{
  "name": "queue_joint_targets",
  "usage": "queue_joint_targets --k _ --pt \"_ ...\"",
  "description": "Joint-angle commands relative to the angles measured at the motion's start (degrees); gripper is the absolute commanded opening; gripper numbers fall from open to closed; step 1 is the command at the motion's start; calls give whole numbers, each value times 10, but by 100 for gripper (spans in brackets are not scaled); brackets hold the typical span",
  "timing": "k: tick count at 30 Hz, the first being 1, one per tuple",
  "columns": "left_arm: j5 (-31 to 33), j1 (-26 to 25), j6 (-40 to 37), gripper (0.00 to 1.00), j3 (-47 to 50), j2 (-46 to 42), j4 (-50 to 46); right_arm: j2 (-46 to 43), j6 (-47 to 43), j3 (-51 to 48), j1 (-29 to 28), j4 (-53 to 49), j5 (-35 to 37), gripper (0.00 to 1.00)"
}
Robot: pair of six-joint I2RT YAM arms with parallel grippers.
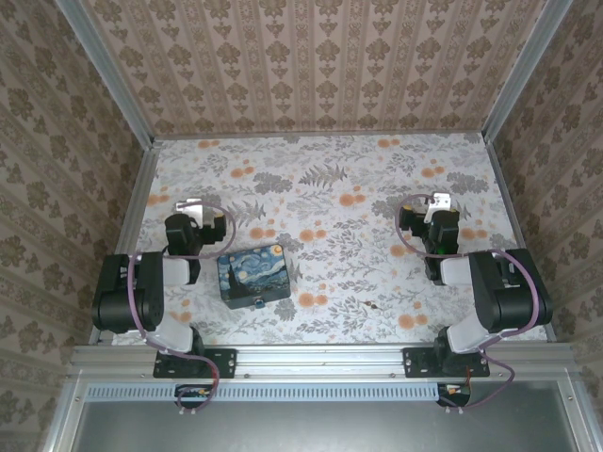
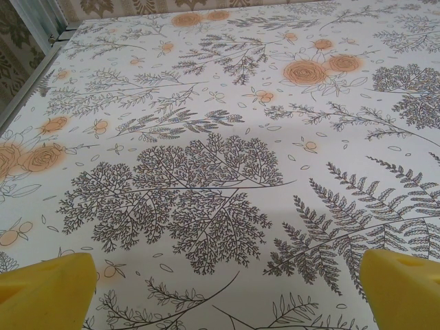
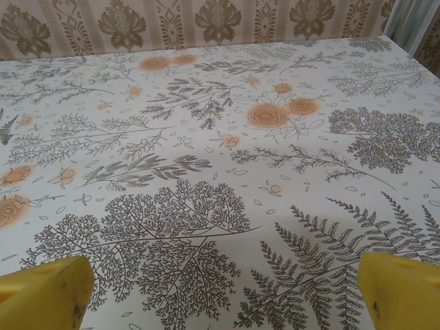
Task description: Unlock a padlock with a key
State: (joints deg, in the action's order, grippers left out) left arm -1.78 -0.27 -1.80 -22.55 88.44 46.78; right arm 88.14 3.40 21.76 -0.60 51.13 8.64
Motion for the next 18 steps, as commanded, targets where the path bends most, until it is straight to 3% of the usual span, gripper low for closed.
queue_joint_targets --k 1,8,11,16,18 --pt "-12 4 -9 100 -9 -4 16 -4 8 -3 -3 16 9 100" --pt "-15 6 -9 100 -9 -5 17 -7 11 -5 -3 21 15 100" --pt "19 11 13 100 -5 -28 8 -60 15 -15 -3 -4 36 99" --pt "77 10 31 100 -51 -108 -138 -219 80 30 2 -236 17 100" --pt "91 10 53 100 -84 -134 -200 -270 159 32 5 -288 15 100"
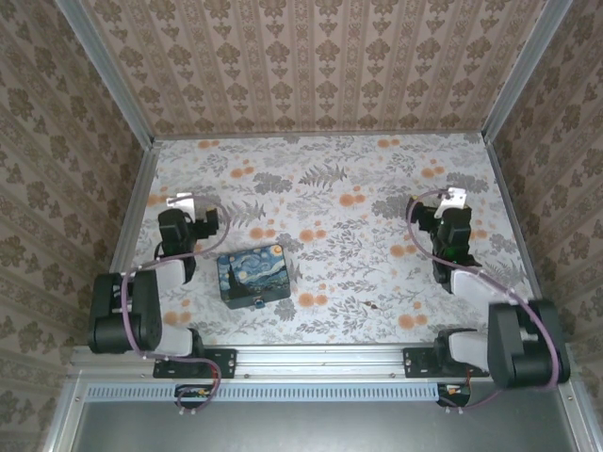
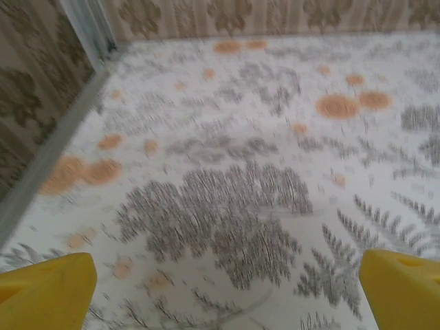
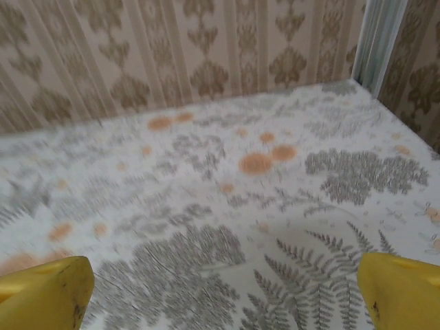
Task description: Unlock a padlock with a key
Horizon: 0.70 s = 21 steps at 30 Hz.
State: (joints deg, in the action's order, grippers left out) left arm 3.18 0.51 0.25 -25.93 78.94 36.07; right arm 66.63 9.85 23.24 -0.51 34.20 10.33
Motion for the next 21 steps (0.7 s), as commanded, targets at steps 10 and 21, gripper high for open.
queue_joint_targets --k 10,21 --pt "-20 -20 241 100 -248 -114 -562 -127 272 44 -29 -255 -254 100" --pt "-69 -100 319 100 -130 -290 -712 50 361 182 -348 -382 -165 89"
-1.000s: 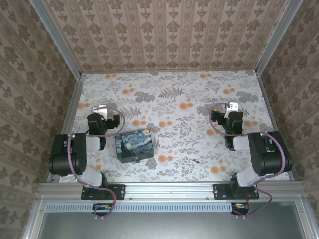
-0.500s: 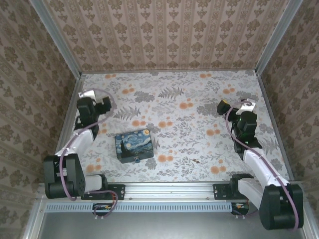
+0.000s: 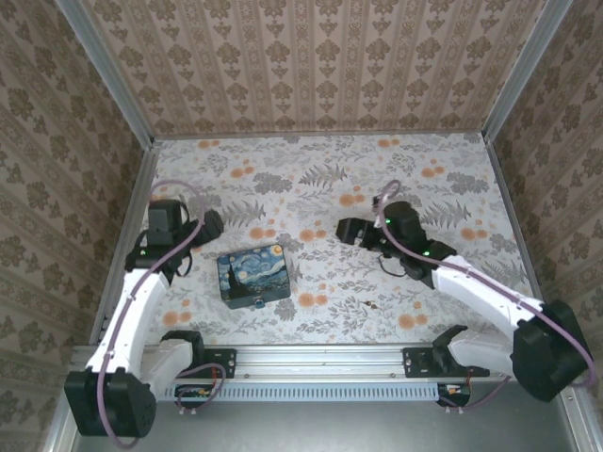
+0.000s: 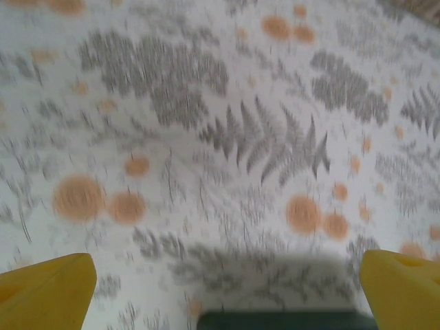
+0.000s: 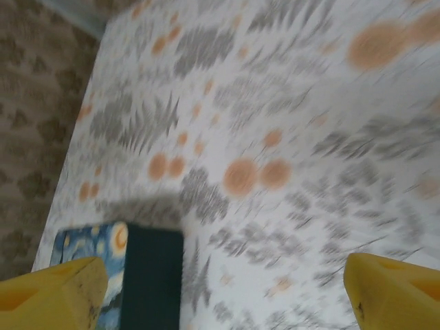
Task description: Unlock a padlock with a key
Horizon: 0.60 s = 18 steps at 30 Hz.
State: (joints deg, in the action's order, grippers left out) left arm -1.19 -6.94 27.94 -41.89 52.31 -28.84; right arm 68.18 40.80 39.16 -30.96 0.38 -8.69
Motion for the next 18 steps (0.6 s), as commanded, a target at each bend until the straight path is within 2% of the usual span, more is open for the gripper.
queue_joint_targets --k 1,5,9,18 --pt "-19 -41 51 100 39 -33 -66 51 60 32 -63 -43 31 88" --pt "9 -111 92 100 67 -82 -87 135 85 73 -141 -41 58 84" --pt "24 -157 127 100 92 -120 -111 196 97 87 -173 -8 48 81" --pt "8 -183 141 100 136 -136 -89 258 118 82 -204 83 29 79"
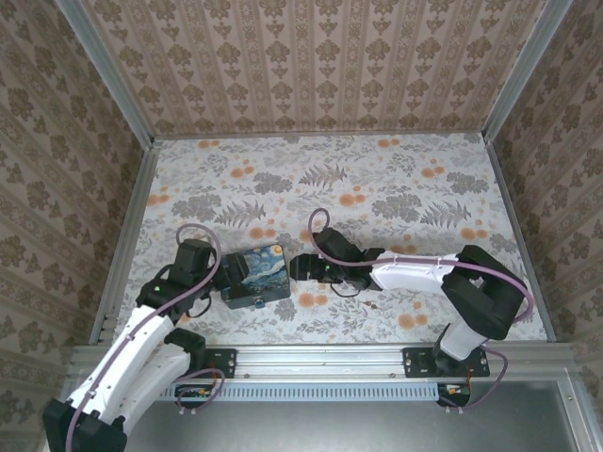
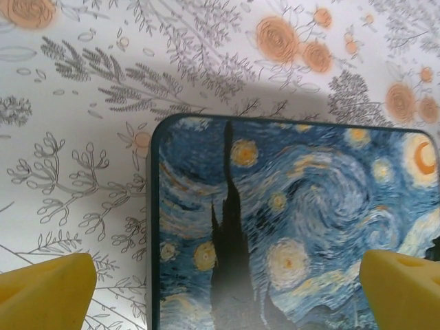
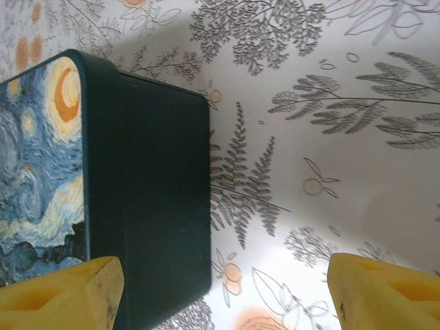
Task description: Unlock a padlock with a key
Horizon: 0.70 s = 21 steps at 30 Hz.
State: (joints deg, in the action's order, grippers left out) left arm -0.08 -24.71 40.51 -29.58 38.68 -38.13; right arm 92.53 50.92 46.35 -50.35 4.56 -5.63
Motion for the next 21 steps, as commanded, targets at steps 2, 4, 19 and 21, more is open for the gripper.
queue_joint_targets --k 2,4,19,21 --pt "-13 -5 18 100 26 1 33 27 20 16 -16 51 -2 78" --pt "-24 -8 22 100 35 4 62 37 22 23 -20 53 -2 76" --pt "-50 -34 57 100 53 61 172 -49 42 -19 -20 44 48 71" --pt "-51 -39 61 100 56 65 181 -53 44 -21 -20 43 44 71"
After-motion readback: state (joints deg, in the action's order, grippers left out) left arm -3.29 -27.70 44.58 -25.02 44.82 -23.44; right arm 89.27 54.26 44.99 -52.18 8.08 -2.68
